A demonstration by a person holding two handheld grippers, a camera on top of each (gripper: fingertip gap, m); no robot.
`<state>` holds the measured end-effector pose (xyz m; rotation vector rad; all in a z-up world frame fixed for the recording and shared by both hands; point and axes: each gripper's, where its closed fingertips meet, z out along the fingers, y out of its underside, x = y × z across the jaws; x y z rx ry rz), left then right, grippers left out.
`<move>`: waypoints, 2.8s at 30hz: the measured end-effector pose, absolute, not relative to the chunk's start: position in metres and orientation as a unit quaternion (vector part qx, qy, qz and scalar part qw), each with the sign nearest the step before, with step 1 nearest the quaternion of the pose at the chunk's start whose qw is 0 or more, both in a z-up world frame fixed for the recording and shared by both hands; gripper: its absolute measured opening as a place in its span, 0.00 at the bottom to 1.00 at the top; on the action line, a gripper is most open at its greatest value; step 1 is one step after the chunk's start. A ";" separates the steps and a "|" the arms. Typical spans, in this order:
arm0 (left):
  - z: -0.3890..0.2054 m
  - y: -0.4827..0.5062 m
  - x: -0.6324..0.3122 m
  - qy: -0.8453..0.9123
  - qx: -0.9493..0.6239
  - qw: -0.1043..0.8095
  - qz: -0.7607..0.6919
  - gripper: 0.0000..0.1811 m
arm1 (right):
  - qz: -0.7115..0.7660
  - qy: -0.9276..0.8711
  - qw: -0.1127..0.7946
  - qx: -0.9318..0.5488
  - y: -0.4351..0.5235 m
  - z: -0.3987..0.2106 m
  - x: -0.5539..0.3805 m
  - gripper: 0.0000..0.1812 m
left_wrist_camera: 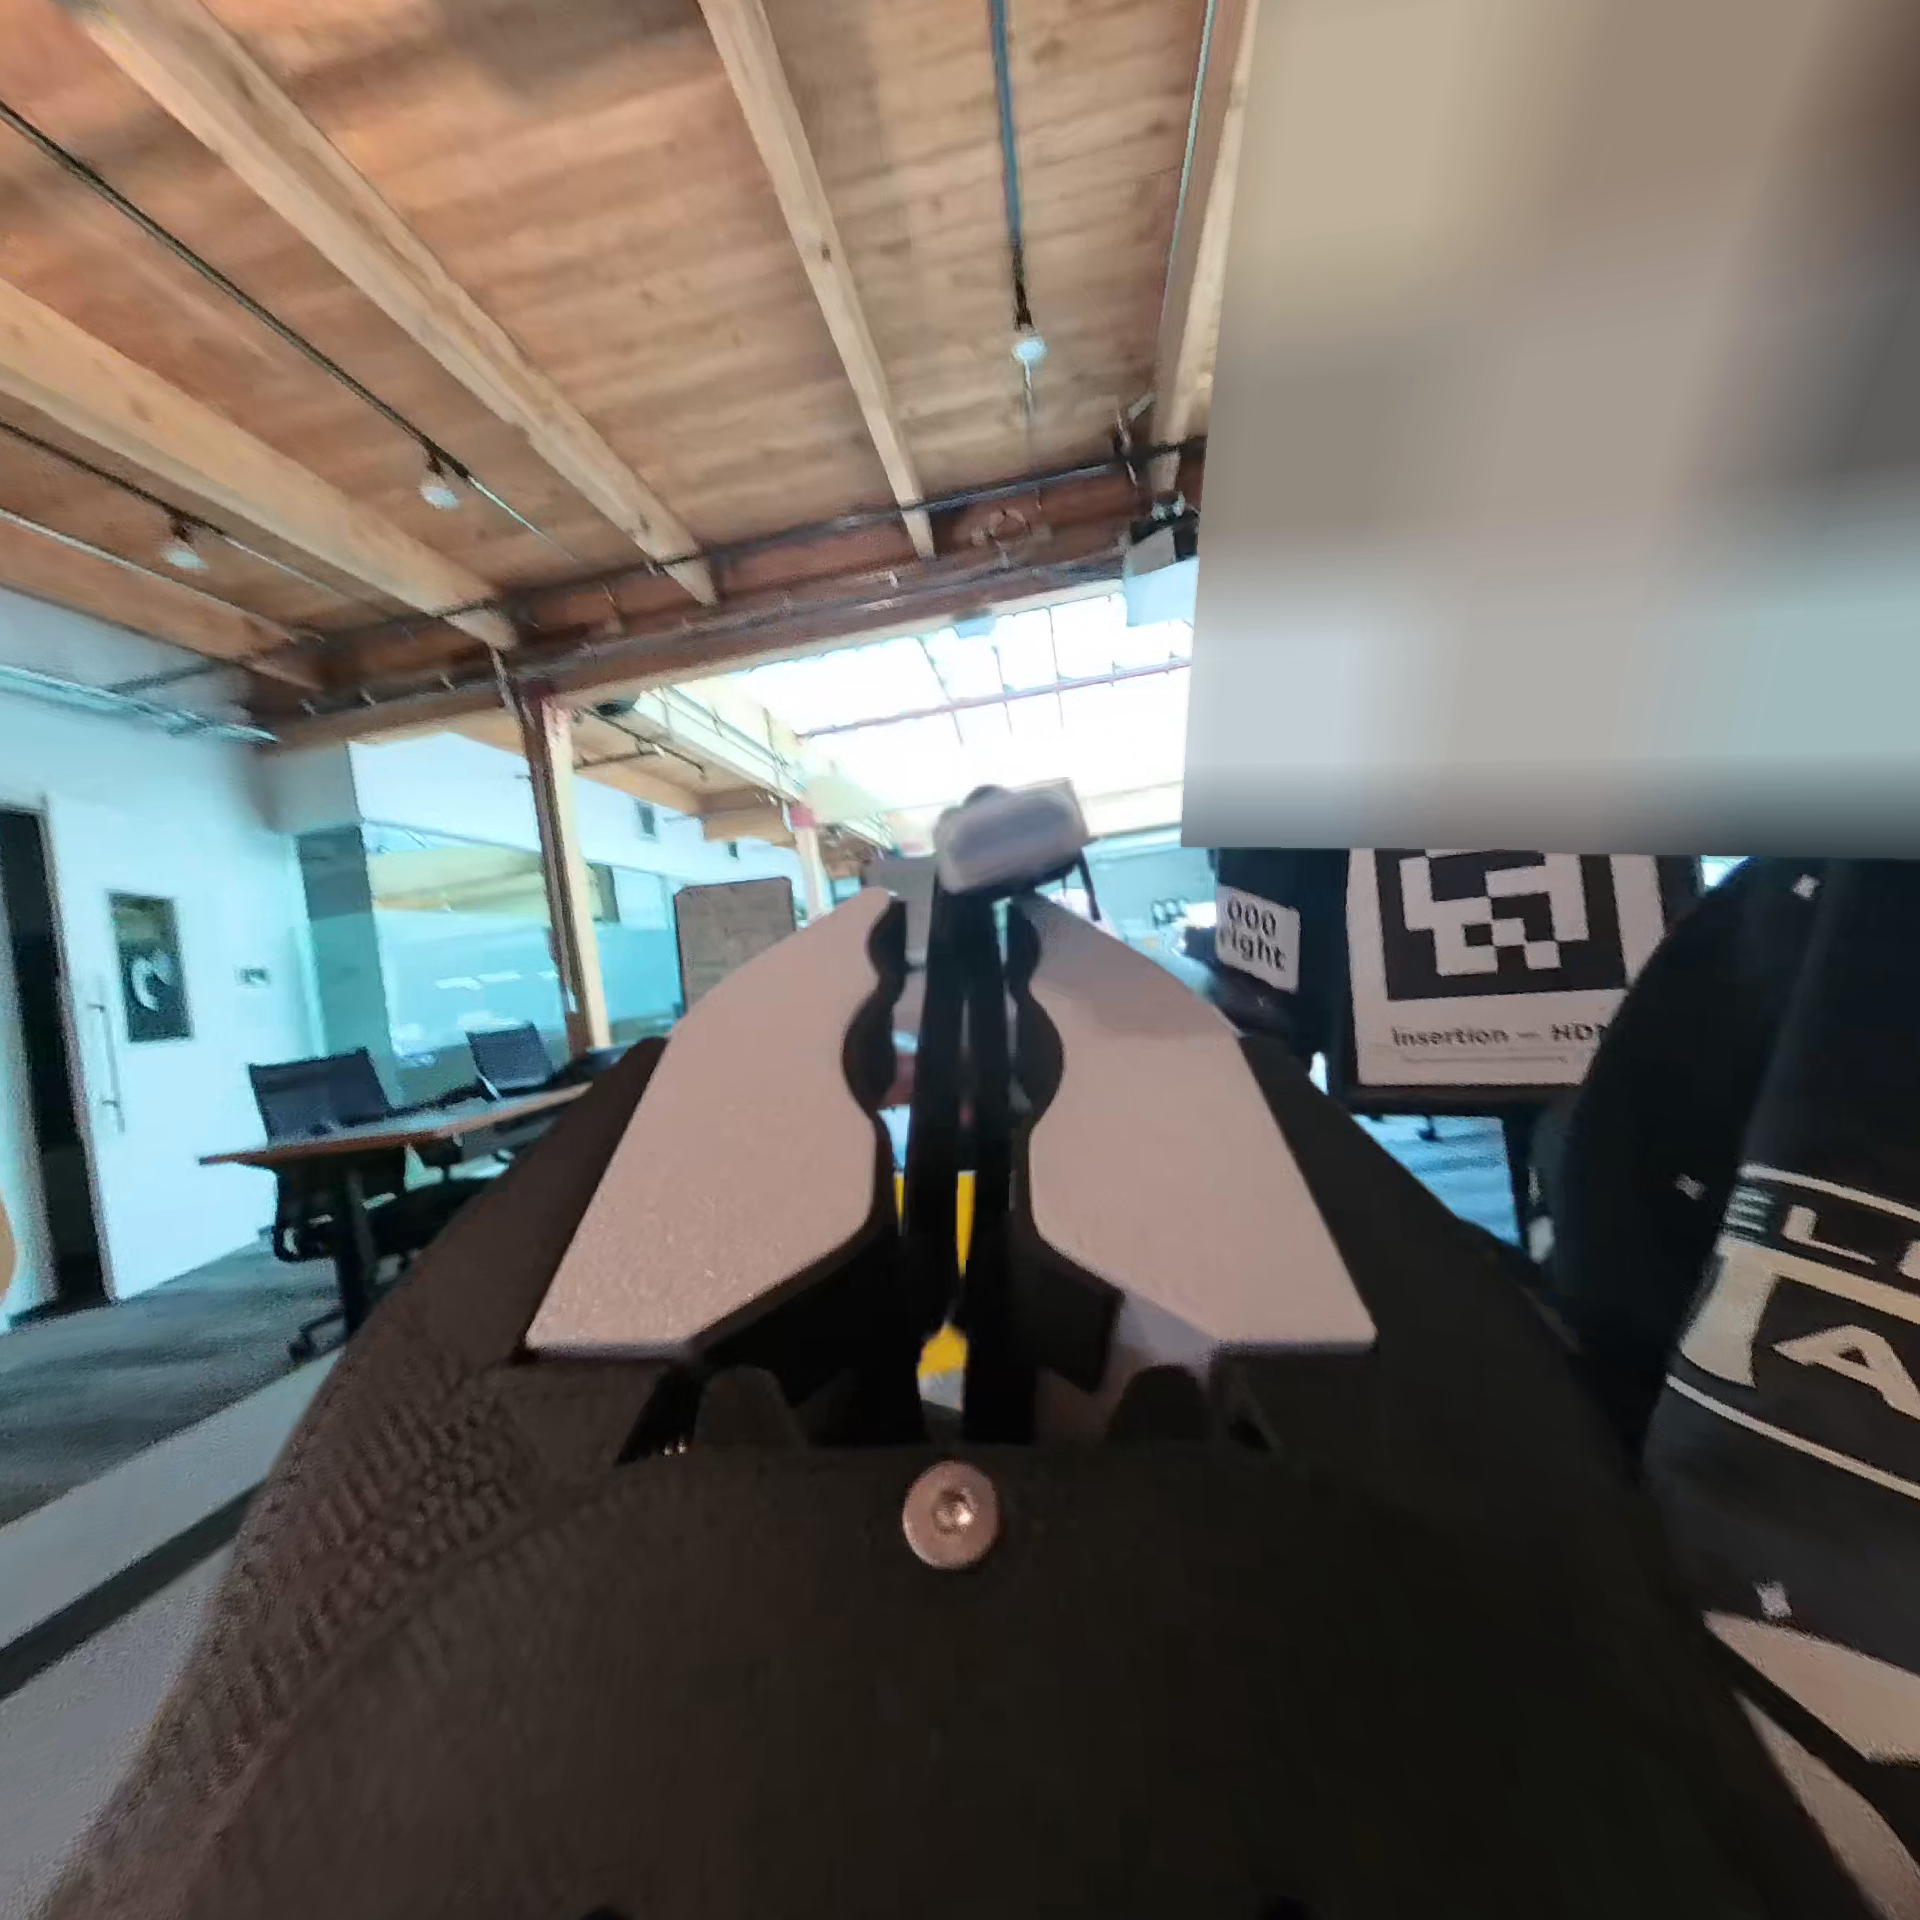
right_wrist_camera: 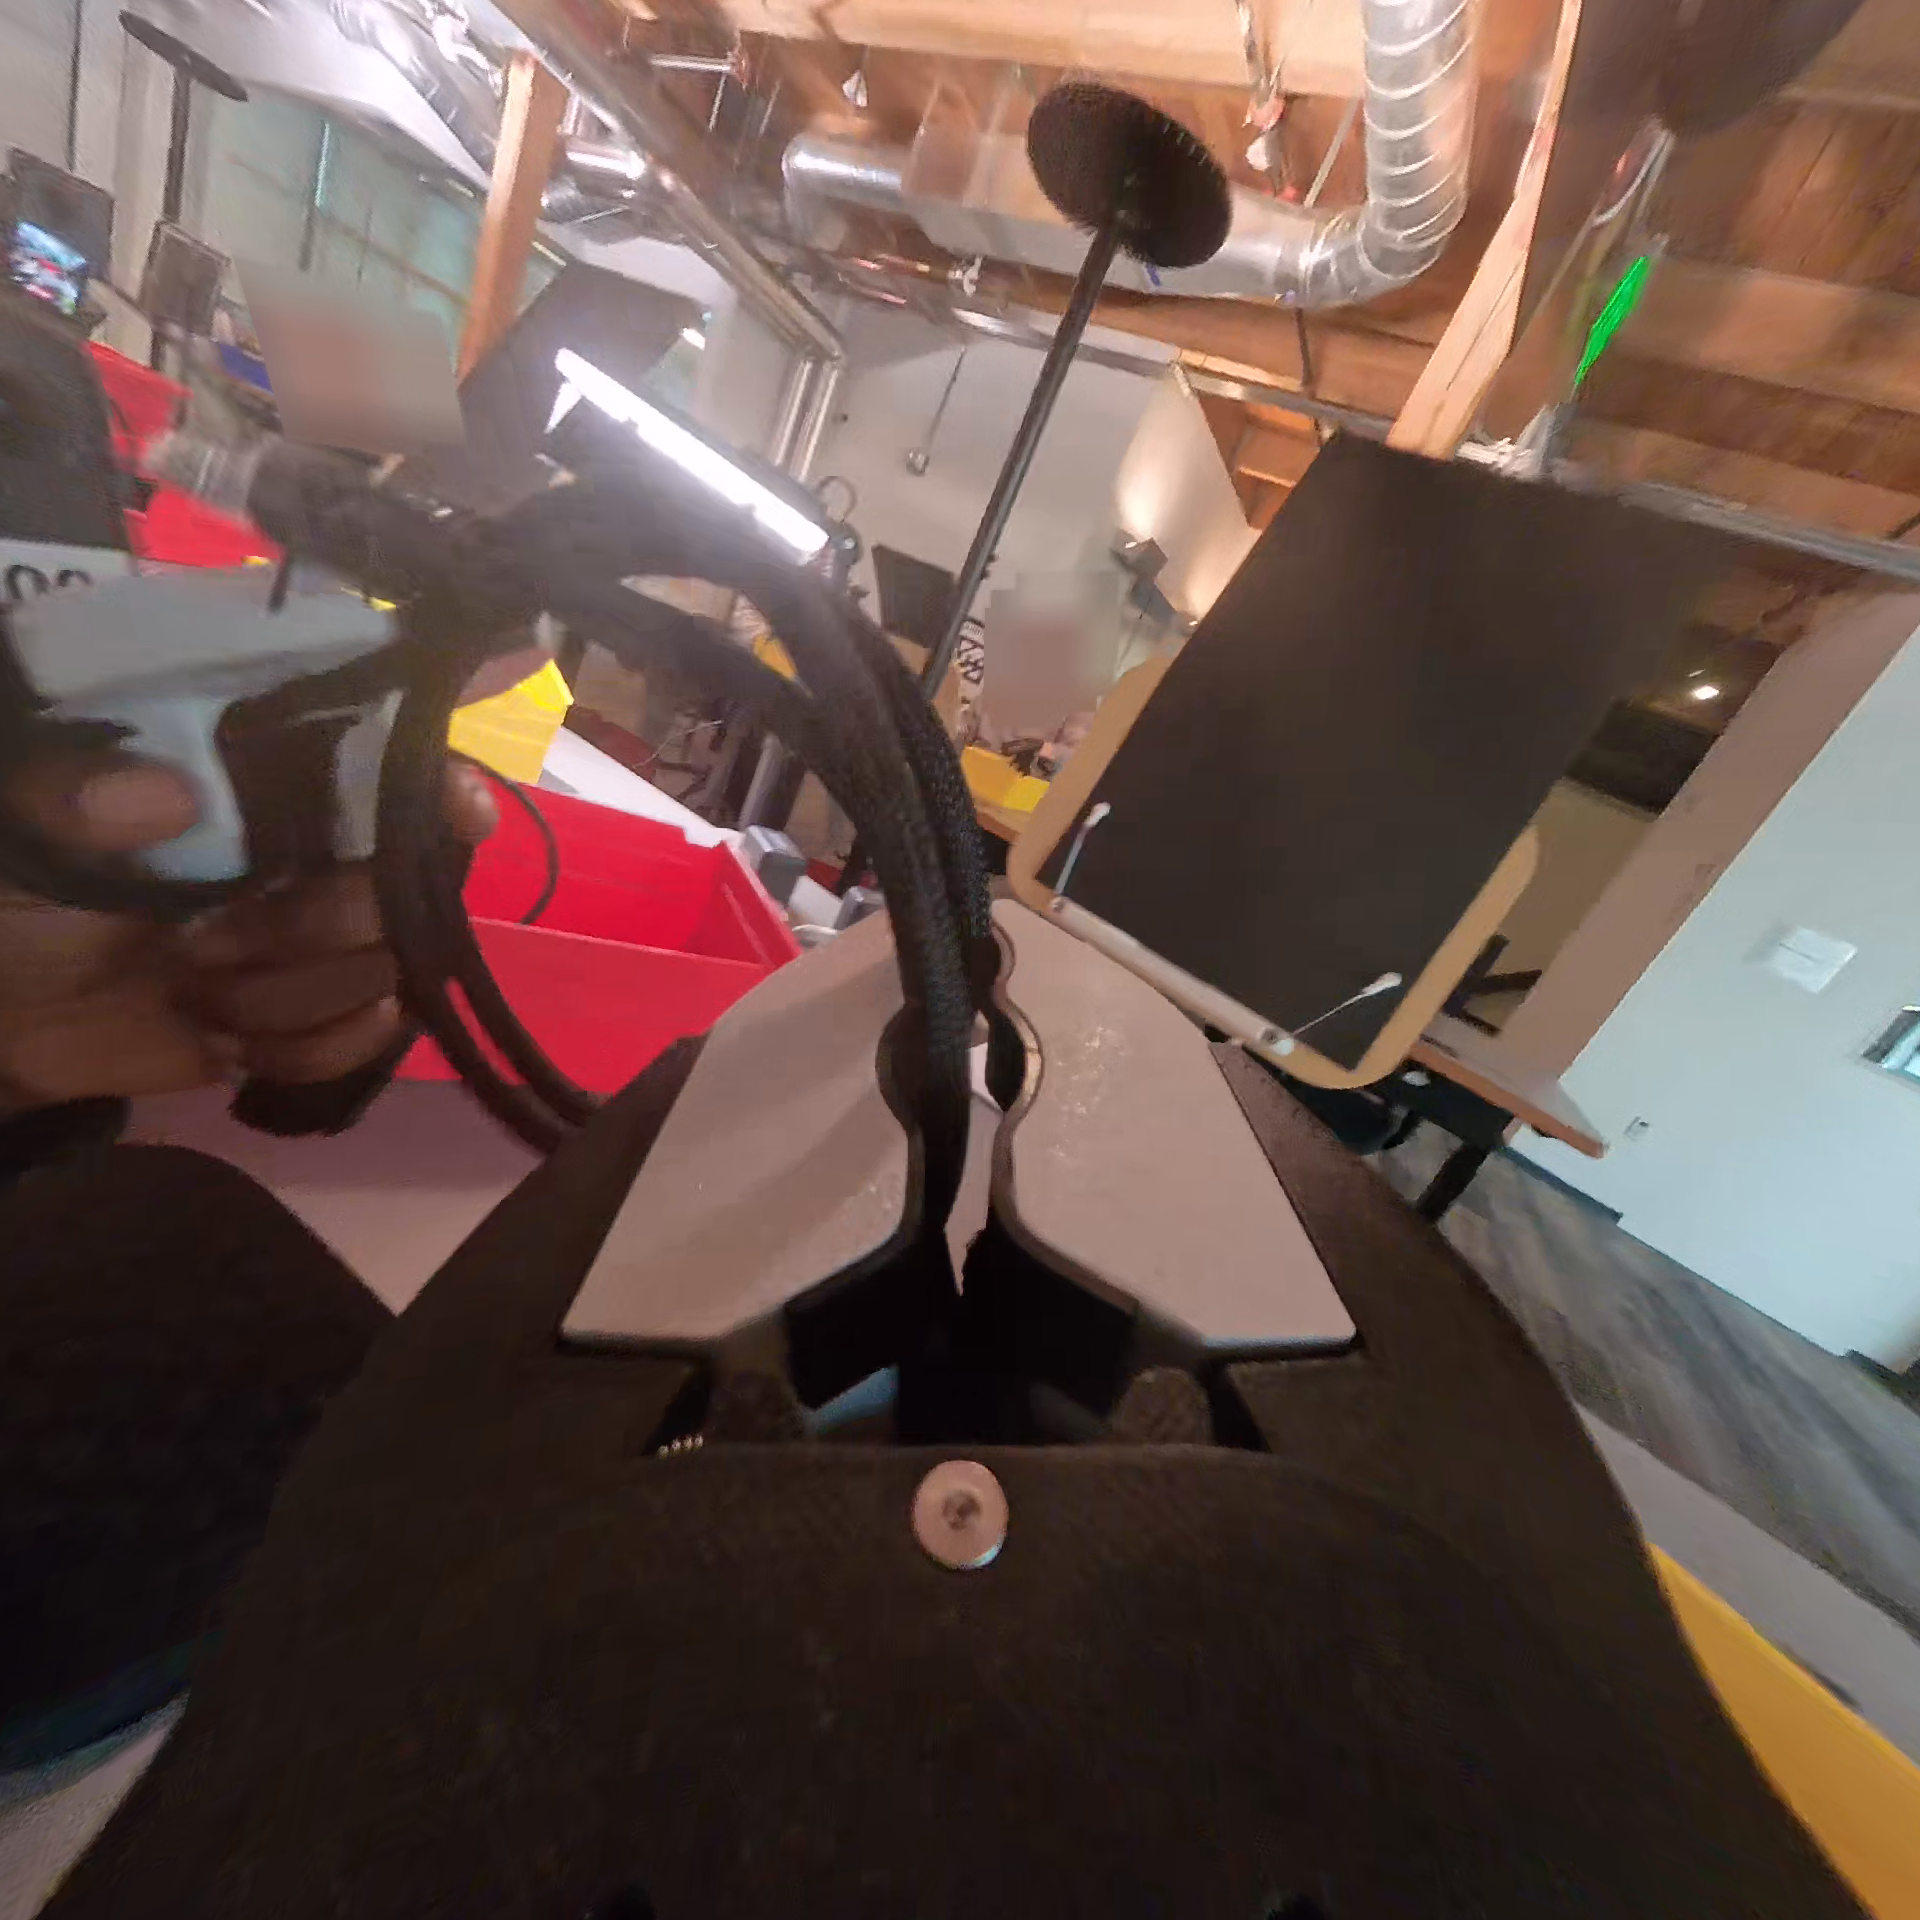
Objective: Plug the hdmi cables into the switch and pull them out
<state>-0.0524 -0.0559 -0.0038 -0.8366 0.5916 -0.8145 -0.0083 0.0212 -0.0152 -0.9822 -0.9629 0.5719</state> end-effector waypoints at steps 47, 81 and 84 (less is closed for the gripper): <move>-0.058 0.028 -0.161 0.010 -0.483 0.849 -0.213 0.14 | 0.000 -0.412 0.558 -0.720 0.314 -0.113 0.146 0.50; -0.161 -0.056 -0.365 -0.193 -0.764 0.605 -0.114 0.34 | 0.413 -0.299 0.802 -0.312 0.050 -0.047 0.002 0.43; -0.186 -0.057 -0.367 -0.180 -0.811 0.550 -0.080 0.35 | 0.400 -0.320 0.801 -0.312 0.047 -0.051 -0.004 0.43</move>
